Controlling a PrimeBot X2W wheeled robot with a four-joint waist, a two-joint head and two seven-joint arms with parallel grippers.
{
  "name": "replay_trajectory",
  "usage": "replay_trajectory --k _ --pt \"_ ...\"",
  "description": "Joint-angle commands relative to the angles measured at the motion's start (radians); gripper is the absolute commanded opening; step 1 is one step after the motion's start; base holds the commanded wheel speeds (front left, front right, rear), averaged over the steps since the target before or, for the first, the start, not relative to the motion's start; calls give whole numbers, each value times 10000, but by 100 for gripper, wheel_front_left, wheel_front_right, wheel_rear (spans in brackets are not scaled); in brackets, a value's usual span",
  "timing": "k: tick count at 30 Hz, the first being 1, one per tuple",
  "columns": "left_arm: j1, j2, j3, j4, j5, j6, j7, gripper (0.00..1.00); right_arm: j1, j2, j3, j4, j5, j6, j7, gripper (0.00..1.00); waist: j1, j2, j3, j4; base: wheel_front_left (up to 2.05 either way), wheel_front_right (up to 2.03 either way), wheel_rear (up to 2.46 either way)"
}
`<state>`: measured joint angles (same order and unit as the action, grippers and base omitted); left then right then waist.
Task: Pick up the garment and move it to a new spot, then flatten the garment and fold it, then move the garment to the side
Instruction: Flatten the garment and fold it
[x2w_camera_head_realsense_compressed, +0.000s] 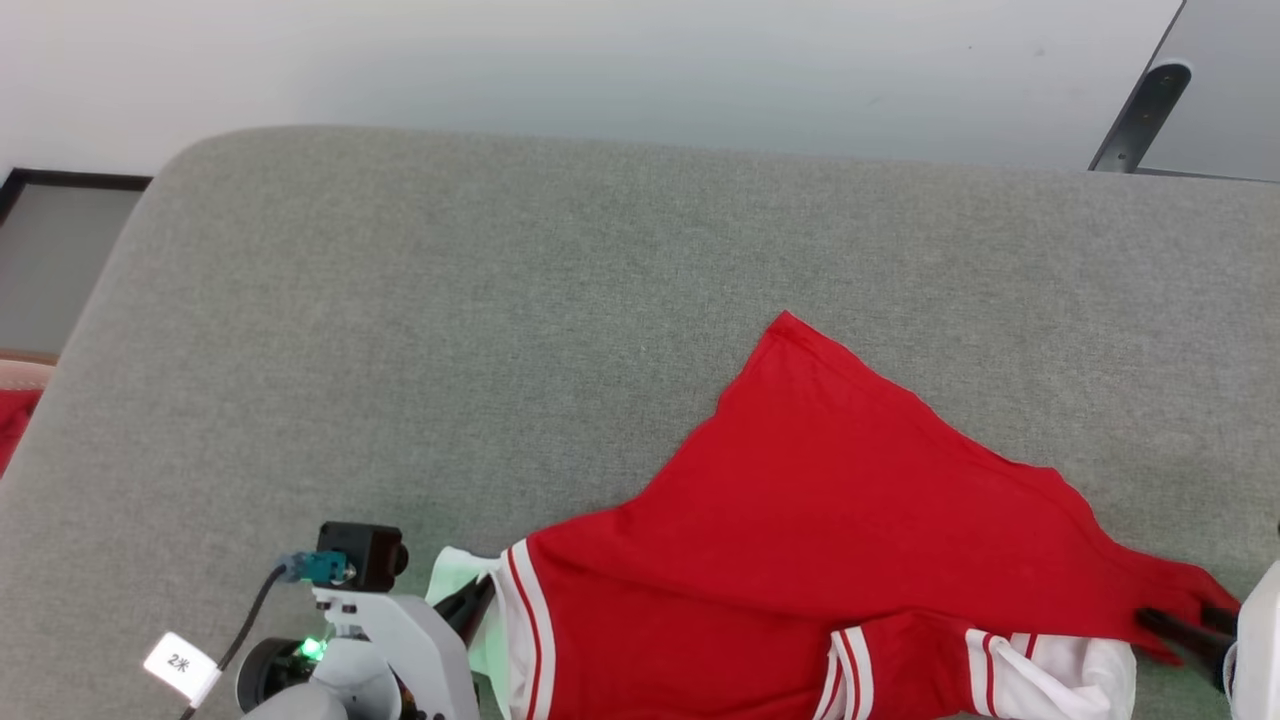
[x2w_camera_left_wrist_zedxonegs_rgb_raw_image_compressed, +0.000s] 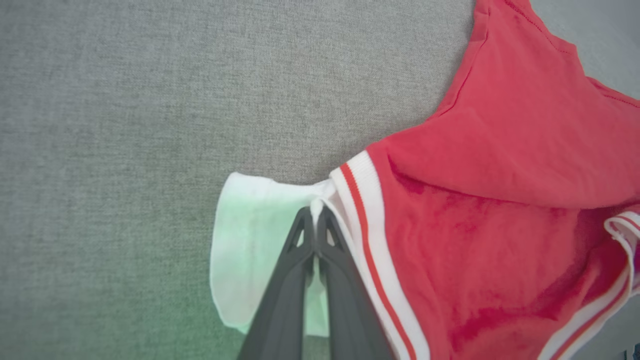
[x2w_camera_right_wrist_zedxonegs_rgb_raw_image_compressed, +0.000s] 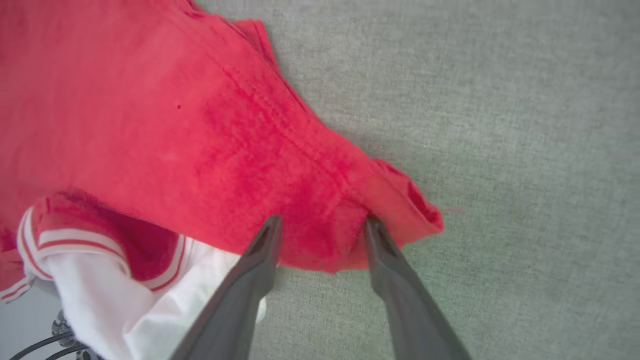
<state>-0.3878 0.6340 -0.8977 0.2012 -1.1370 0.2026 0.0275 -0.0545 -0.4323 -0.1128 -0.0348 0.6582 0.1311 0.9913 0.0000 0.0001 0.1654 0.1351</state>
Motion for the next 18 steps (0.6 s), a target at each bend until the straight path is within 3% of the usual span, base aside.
replay_trajectory --k 1,10,18 --pt "133 68 -3 -70 -15 75 24 0 151 -187 189 -127 -83 -7 -344 100 0 -1 -46 -5 0 0 0" --pt "344 185 -40 -342 -61 269 75 0 564 -794 544 -1610 -124 -4 -2635 100 0 -1 -222 52 0 0 0" --pt "242 94 -192 -496 59 304 227 0 -895 -1087 1751 -2178 -458 -3 -3926 100 0 -1 -161 413 0 0 0"
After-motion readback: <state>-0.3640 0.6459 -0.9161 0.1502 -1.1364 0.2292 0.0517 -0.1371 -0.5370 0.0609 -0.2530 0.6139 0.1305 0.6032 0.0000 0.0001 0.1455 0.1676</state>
